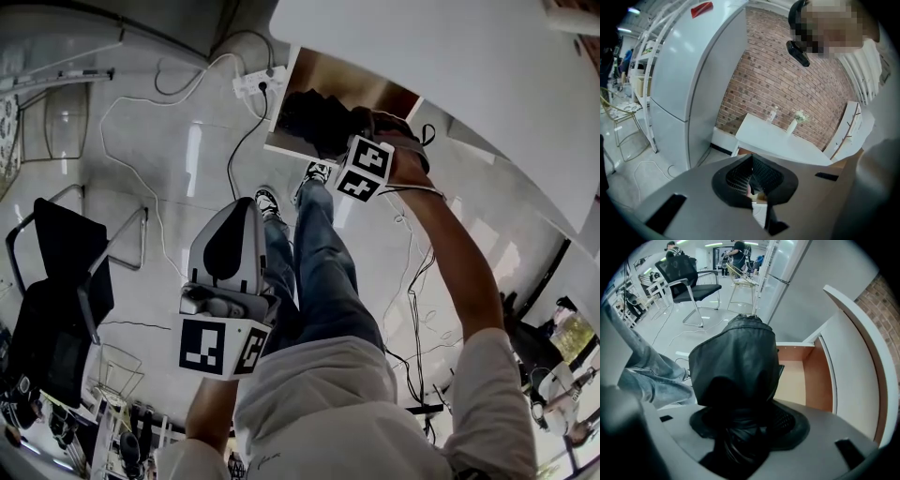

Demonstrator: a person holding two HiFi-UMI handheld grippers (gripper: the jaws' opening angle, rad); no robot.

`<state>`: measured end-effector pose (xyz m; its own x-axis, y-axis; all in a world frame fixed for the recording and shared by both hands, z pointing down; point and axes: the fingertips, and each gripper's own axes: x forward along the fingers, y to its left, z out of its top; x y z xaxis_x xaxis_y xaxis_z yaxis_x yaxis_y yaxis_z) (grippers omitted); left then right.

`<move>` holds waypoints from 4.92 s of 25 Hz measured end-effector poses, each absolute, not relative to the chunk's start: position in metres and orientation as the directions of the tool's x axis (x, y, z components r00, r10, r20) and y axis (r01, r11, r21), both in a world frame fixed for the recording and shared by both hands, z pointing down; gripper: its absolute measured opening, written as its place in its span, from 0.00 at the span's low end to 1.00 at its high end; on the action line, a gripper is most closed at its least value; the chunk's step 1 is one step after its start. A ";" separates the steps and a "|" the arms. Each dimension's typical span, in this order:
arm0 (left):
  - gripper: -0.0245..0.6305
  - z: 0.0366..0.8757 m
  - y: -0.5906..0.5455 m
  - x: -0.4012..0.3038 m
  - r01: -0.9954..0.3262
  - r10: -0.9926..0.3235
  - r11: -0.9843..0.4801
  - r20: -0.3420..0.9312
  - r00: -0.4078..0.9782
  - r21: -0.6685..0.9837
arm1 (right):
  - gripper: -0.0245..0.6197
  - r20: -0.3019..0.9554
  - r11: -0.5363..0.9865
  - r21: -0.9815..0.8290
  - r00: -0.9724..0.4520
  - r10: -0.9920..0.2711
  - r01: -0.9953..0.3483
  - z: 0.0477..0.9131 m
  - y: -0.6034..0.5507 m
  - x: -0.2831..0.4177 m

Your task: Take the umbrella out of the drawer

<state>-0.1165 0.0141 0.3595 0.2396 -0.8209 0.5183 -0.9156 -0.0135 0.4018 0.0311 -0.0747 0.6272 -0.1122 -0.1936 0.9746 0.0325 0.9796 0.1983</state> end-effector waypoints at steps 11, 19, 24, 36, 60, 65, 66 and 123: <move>0.06 0.336 0.019 -0.115 -0.910 -0.830 -0.036 0.495 0.257 0.413 | 0.44 0.972 0.979 0.202 -0.123 -0.202 -0.010 0.594 -0.066 0.030; 0.06 0.316 0.024 -0.111 -0.906 -0.839 -0.048 0.476 0.265 0.420 | 0.44 0.970 0.979 0.203 -0.132 -0.205 -0.025 0.567 -0.052 0.035; 0.06 0.311 0.030 -0.113 -0.906 -0.838 -0.047 0.477 0.265 0.421 | 0.44 0.966 0.977 0.205 -0.151 -0.211 -0.058 0.554 -0.049 0.033; 0.06 0.278 0.040 -0.114 -0.888 -0.854 -0.067 0.434 0.286 0.454 | 0.44 0.953 0.965 0.220 -0.182 -0.244 -0.142 0.507 -0.037 0.026; 0.06 0.226 0.068 -0.118 -0.885 -0.856 -0.161 0.385 0.345 0.437 | 0.44 0.906 0.925 0.248 -0.269 -0.327 -0.288 0.399 -0.004 0.009; 0.06 0.220 0.073 -0.119 -0.886 -0.857 -0.186 0.370 0.358 0.425 | 0.44 0.891 0.906 0.261 -0.277 -0.359 -0.334 0.380 -0.003 0.011; 0.06 0.219 0.074 -0.120 -0.885 -0.857 -0.188 0.368 0.360 0.426 | 0.44 0.888 0.901 0.261 -0.279 -0.365 -0.346 0.376 -0.002 0.011; 0.06 0.149 0.156 -0.164 -0.891 -0.900 -0.283 0.223 0.375 0.355 | 0.44 0.403 0.554 0.019 -0.500 -0.766 -0.832 0.161 0.134 0.042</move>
